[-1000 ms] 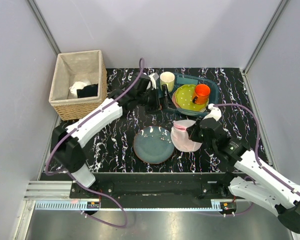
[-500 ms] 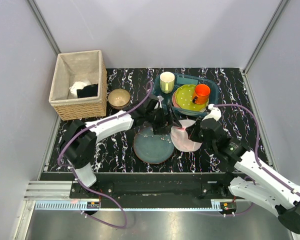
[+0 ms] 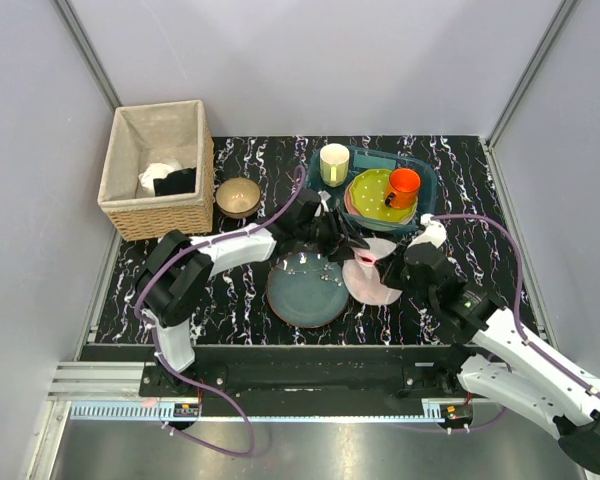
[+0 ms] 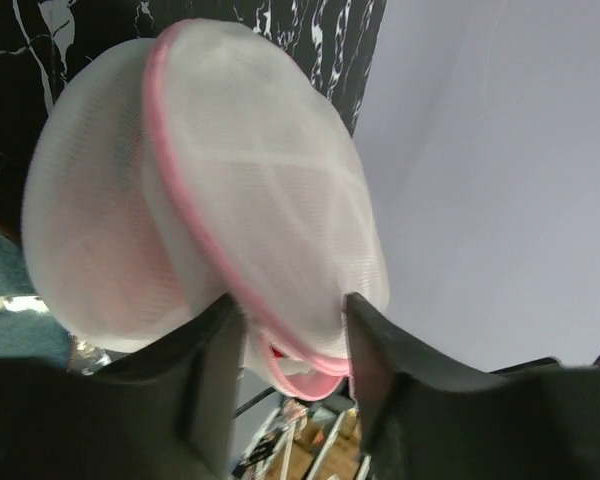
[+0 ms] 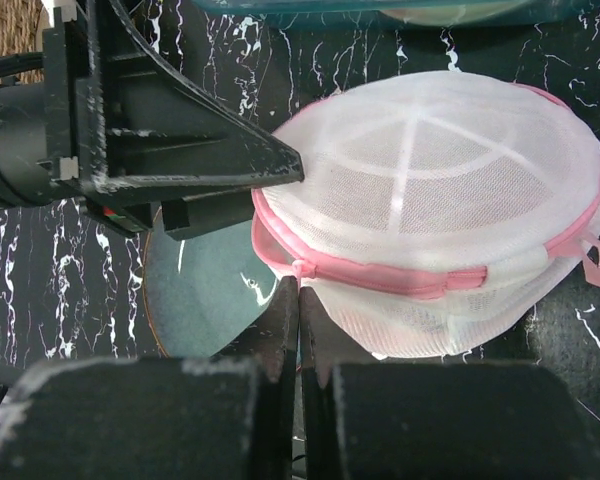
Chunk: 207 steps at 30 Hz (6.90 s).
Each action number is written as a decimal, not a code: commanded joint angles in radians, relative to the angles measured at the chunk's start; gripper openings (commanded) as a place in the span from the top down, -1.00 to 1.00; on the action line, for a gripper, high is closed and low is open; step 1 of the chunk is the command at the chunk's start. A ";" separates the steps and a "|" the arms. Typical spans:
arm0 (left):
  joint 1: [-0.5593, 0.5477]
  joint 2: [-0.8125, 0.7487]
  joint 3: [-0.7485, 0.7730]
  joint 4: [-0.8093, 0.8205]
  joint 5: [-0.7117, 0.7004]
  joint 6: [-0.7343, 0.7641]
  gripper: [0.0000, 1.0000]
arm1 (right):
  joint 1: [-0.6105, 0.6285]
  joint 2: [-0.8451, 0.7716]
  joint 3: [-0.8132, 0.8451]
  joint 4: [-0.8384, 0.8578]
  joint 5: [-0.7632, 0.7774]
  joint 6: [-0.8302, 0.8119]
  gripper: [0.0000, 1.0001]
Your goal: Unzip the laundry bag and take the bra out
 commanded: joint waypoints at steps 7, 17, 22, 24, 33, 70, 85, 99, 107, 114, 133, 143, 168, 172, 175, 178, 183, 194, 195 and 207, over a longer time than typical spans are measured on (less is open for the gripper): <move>0.073 -0.063 -0.032 0.055 0.041 -0.003 1.00 | -0.002 -0.155 -0.055 -0.221 0.095 0.080 1.00; 0.086 -0.086 0.007 -0.028 0.026 0.077 1.00 | 0.000 -0.157 -0.054 -0.223 0.072 0.102 1.00; 0.024 -0.097 0.011 -0.093 0.003 0.190 0.92 | 0.000 -0.102 0.023 -0.221 0.141 0.051 -0.08; 0.001 -0.126 -0.017 -0.127 -0.005 0.262 0.64 | 0.000 -0.111 0.054 -0.232 0.200 0.033 -0.19; -0.017 -0.214 0.083 -0.459 -0.103 0.637 -0.92 | -0.002 -0.131 0.121 -0.247 0.349 -0.053 -0.50; 0.018 -0.072 0.434 -0.545 -0.118 0.626 0.99 | -0.003 -0.177 0.107 -0.315 0.355 0.003 -0.60; -0.232 -0.016 0.548 -0.623 0.130 0.957 -0.25 | -0.003 -0.335 0.190 -0.394 0.631 0.012 -0.59; -0.091 -0.065 0.452 -0.638 -0.121 0.902 -0.79 | -0.002 -0.229 0.164 -0.398 0.497 0.028 -0.60; -0.106 0.096 0.472 -0.645 -0.140 0.858 -0.75 | -0.074 -0.083 0.134 -0.370 0.316 0.074 -0.84; -0.114 0.193 0.514 -0.652 -0.176 0.850 0.71 | -0.239 0.012 0.003 -0.260 -0.025 0.117 -0.89; -0.117 0.150 0.465 -0.637 -0.219 0.810 1.00 | -0.258 -0.174 -0.238 -0.164 -0.043 0.338 -0.82; -0.117 0.150 0.462 -0.640 -0.218 0.810 1.00 | -0.258 -0.157 -0.169 -0.221 0.112 0.266 -0.66; -0.069 0.015 0.337 -0.621 -0.268 0.799 1.00 | -0.258 -0.096 -0.009 -0.027 0.011 -0.045 1.00; -0.069 -0.033 0.340 -0.623 -0.348 0.789 1.00 | -0.259 0.005 0.147 0.033 -0.109 -0.154 1.00; -0.068 -0.089 0.319 -0.634 -0.399 0.778 1.00 | -0.258 0.055 0.245 0.058 -0.169 -0.202 1.00; -0.068 -0.155 0.275 -0.619 -0.439 0.773 1.00 | -0.258 0.087 0.279 0.082 -0.232 -0.211 1.00; -0.068 -0.137 0.204 -0.585 -0.404 0.786 0.48 | -0.258 0.121 0.210 0.136 -0.247 -0.193 1.00; -0.100 -0.206 0.296 -0.638 -0.426 0.848 -0.25 | -0.259 0.121 0.121 0.124 -0.283 -0.156 1.00; -0.112 -0.206 0.296 -0.620 -0.386 0.848 -0.25 | -0.258 0.115 0.115 0.125 -0.281 -0.156 1.00; -0.146 0.025 0.483 -0.592 -0.293 0.758 -0.02 | -0.258 0.078 0.094 0.119 -0.283 -0.149 1.00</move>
